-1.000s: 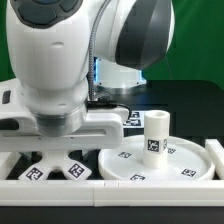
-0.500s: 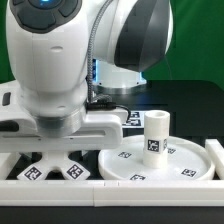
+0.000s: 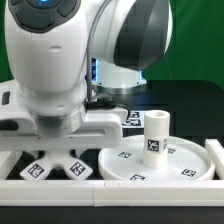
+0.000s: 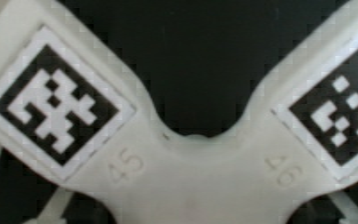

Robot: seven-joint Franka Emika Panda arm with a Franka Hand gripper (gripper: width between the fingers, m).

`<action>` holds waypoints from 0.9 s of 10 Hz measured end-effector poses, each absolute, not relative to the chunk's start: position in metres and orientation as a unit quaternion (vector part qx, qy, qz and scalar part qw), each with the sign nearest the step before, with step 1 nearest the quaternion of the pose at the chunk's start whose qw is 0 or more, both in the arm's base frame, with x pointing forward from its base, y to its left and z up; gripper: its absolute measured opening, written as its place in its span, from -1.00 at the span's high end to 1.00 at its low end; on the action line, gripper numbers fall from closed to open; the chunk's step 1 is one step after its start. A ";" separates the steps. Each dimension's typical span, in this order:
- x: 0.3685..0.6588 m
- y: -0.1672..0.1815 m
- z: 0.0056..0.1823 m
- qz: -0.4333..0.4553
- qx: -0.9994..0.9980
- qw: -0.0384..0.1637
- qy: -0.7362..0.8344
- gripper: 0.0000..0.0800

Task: Assemble round table

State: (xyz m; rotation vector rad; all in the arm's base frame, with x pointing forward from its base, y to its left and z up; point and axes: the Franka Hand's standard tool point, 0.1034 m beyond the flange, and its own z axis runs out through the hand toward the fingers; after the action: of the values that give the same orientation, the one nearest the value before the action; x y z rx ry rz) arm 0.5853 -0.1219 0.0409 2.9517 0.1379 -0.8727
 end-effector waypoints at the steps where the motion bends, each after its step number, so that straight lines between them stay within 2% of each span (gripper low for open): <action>1: 0.589 -0.112 0.063 -0.279 0.959 0.027 0.041 -0.11; 3: 0.591 -0.090 0.101 -0.265 0.963 0.025 0.030 -0.11; 4: 0.593 -0.085 0.112 -0.260 0.965 0.026 0.017 -0.11; 8: 0.612 -0.090 0.118 -0.102 0.994 0.040 0.018 -0.11; 9: 0.610 -0.078 0.125 -0.065 0.997 0.034 0.007 -0.11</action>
Offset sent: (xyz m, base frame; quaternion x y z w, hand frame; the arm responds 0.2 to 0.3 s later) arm -0.0120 0.0335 0.0616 0.0276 -0.0357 0.0775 0.9960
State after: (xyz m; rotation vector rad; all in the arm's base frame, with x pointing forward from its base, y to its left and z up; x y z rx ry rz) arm 0.6097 -0.0784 0.1250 3.0672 0.0222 -0.2006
